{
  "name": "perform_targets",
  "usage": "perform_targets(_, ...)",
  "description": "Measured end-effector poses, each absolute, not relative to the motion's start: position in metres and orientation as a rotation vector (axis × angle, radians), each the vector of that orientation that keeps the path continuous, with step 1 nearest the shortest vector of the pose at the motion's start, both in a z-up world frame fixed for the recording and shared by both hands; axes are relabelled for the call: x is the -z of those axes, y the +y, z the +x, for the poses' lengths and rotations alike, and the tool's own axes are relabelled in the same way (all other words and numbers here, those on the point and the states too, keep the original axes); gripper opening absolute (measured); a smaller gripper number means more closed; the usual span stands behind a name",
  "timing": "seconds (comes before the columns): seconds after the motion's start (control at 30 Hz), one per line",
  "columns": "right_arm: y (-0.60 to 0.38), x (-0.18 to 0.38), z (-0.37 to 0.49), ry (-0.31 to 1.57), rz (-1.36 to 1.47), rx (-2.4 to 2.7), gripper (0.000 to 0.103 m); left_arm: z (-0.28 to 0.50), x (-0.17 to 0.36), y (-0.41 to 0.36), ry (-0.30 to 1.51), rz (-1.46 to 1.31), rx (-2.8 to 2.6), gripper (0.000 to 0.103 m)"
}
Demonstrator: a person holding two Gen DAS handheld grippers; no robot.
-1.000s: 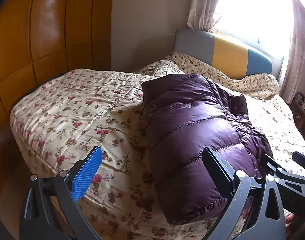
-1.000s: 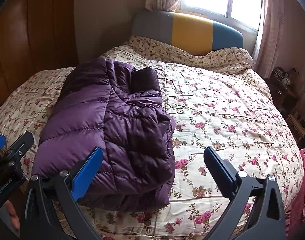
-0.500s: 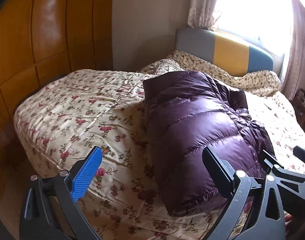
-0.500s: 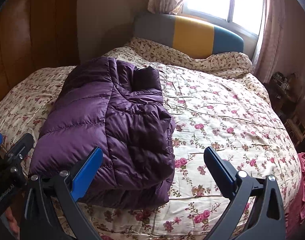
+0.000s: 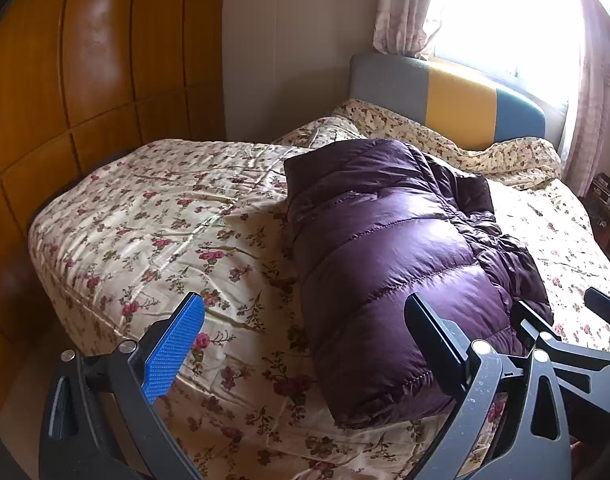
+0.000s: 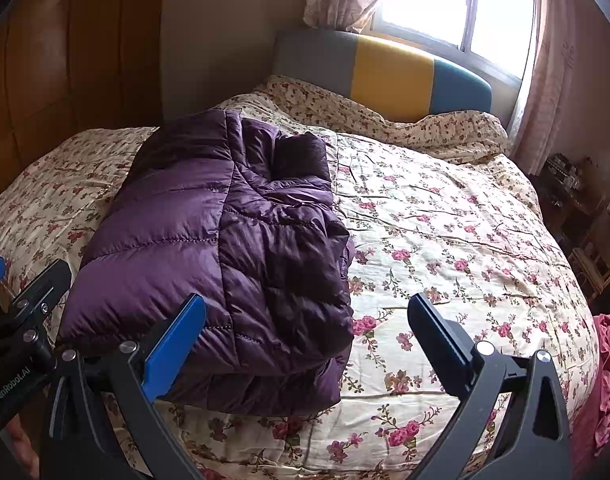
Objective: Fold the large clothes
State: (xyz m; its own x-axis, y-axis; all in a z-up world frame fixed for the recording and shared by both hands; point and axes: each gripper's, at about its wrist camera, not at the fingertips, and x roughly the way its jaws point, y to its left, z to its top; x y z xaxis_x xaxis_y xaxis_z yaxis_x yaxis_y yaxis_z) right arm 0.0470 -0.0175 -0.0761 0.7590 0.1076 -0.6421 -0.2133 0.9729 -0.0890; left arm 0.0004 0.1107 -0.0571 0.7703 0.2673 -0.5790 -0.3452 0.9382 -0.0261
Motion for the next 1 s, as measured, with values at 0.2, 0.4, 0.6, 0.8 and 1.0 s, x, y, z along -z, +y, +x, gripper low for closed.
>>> perform_targets(0.2, -0.015, 0.078, 0.046, 0.689, -0.170, -0.180, 0.101, -0.001, 0.056, 0.109, 0.605, -0.139, -0.333, 0.099)
perform_targets(0.4, -0.018, 0.078, 0.045, 0.689, -0.164, -0.173, 0.101, -0.003, 0.056, 0.108, 0.607, -0.138, -0.339, 0.099)
perform_targets(0.6, -0.024, 0.079, 0.045, 0.696, -0.146, -0.166, 0.101, -0.002, 0.055, 0.106, 0.614, -0.132, -0.336, 0.099)
perform_targets(0.8, -0.030, 0.081, 0.045, 0.707, -0.143, -0.161, 0.101, -0.004, 0.053, 0.105, 0.609, -0.138, -0.338, 0.099)
perform_targets(1.0, -0.030, 0.081, 0.044, 0.709, -0.148, -0.160, 0.101, -0.006, 0.053, 0.104, 0.608, -0.135, -0.336, 0.099)
